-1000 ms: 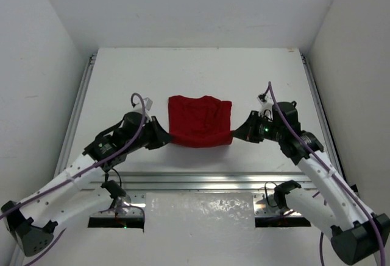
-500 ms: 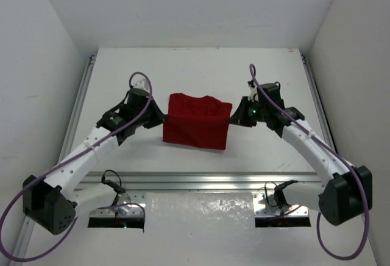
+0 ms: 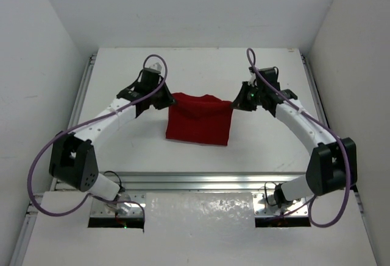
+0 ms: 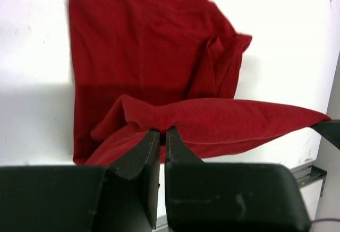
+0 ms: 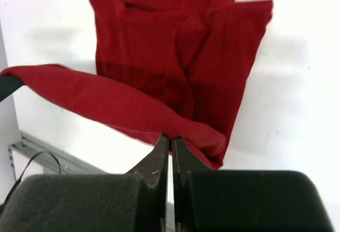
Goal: Fold and stack the t-shirts
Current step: Fold the long partially folded tshirt into a neat square
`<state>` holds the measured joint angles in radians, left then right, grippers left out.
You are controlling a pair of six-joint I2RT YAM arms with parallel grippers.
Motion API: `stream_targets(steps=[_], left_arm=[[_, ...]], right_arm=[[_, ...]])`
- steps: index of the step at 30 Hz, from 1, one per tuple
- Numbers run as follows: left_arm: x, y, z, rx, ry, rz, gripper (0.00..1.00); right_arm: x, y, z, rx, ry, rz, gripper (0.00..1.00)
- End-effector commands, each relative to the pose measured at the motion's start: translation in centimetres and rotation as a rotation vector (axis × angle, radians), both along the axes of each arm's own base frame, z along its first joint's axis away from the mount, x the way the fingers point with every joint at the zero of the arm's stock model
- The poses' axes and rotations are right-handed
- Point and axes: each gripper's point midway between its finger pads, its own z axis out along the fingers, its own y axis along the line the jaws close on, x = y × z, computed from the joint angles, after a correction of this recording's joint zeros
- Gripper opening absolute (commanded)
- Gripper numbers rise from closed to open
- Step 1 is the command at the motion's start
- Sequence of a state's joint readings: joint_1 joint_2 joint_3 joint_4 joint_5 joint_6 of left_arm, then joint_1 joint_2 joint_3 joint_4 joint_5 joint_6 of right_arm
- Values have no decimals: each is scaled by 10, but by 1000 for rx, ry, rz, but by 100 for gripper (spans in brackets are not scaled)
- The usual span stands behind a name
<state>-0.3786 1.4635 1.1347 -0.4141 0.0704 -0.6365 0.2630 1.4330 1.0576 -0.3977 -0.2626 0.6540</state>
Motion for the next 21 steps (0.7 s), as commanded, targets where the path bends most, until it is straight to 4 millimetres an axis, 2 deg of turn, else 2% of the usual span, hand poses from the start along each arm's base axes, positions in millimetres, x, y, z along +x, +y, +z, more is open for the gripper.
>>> stream_targets(steps=[1,2,4,5,6,7,9,12,15,16,17,21], left_arm=[[29,-6,35,-43,-116,-1,0],[35,-5,35,-41,-117,9,0],[41,-5,32,-43,-110,10,0],[48,-7,27,-44,-96,11,0],[52,-8,23,-41,-89,9,0],[57,-7,11,-28,-63,17,0],[65,-7,8,-25,-59,25,0],[77,-5,-8,-12,-44,44,0],[90,-6,-11,-21,-57,43,0],[94,-6,-23,-14,-34,44,0],[98,-7,-22,-16,-36,47,0],[111,-6,-51,2,7,54,0]], right_arm=[[27,-1,20,2,-81,-1,0],[32,-2,22,-2,-89,-7,0],[39,-3,12,-10,-70,-5,0],[45,-1,15,-9,-77,-3,0],[50,-1,5,-16,-55,1,0],[56,-1,6,-16,-61,1,0],[63,-1,0,-20,-51,7,0],[75,-2,-16,-36,-25,2,0],[84,-4,-19,-41,-28,-10,0],[87,-5,-26,-46,-14,-13,0],[89,-4,-29,-46,-14,-13,0],[100,-8,-46,-65,12,-24,0]])
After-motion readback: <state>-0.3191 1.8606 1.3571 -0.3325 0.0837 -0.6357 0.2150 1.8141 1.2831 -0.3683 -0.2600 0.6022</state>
